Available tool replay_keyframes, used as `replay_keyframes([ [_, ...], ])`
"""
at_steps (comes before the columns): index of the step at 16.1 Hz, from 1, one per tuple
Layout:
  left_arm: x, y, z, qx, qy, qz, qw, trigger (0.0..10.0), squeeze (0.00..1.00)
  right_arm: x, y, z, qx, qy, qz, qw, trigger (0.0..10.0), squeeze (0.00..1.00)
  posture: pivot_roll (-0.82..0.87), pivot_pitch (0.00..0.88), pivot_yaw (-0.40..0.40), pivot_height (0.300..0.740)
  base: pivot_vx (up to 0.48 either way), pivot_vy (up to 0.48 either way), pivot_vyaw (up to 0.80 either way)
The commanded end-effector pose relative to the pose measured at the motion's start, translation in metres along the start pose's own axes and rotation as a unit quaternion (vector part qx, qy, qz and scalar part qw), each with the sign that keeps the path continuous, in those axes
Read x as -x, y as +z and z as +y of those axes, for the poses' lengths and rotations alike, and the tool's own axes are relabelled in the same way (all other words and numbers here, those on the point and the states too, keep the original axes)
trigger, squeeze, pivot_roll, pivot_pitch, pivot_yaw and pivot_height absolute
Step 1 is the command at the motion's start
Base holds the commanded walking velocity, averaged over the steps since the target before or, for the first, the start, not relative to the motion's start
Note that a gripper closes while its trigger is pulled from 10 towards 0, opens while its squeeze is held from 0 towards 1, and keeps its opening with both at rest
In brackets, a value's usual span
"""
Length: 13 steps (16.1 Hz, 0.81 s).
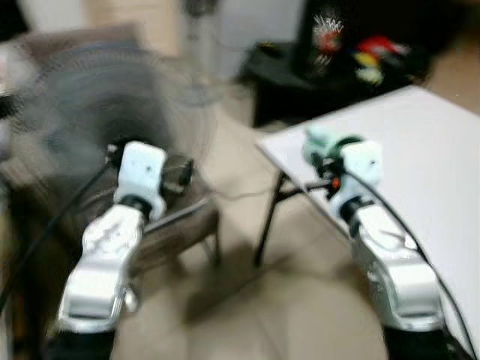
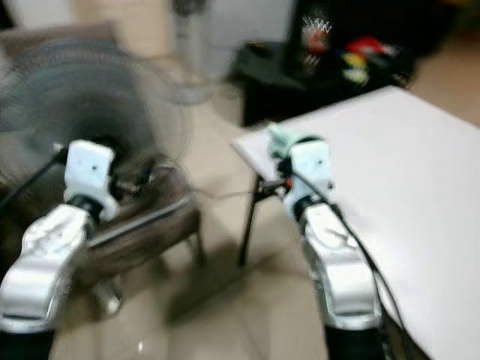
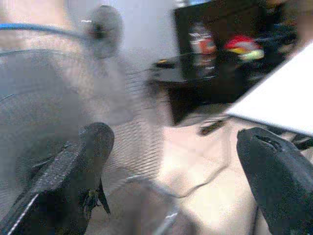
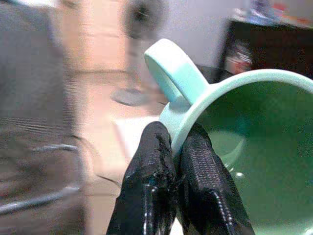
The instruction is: Setting the table
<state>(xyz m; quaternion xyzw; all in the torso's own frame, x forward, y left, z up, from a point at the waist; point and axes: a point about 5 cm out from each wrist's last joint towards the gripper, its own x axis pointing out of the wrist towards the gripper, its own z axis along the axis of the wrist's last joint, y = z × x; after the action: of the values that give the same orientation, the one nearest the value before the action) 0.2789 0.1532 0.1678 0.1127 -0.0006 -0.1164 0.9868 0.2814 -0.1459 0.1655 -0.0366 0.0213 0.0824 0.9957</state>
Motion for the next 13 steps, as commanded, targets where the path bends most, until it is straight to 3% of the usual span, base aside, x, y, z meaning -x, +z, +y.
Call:
replay_keyframes([
  [1,0.0003,0.0003,0.0025,-0.005,0.000,0.000,1.000,10.0,0.00,-0.0017,0.0047,0.0010,-0.005,0.000,-0.008,1.000,10.0,0.00,0.07,0.000,0.004,0.740,0.345,0.000,-0.80],
  [13,-0.0013,-0.0010,0.0036,-0.006,-0.003,0.001,1.000,10.0,0.00,-0.0024,0.0068,0.0014,0.001,0.009,-0.004,1.000,10.0,0.00,0.05,0.000,-0.005,0.740,0.342,0.000,-0.80],
])
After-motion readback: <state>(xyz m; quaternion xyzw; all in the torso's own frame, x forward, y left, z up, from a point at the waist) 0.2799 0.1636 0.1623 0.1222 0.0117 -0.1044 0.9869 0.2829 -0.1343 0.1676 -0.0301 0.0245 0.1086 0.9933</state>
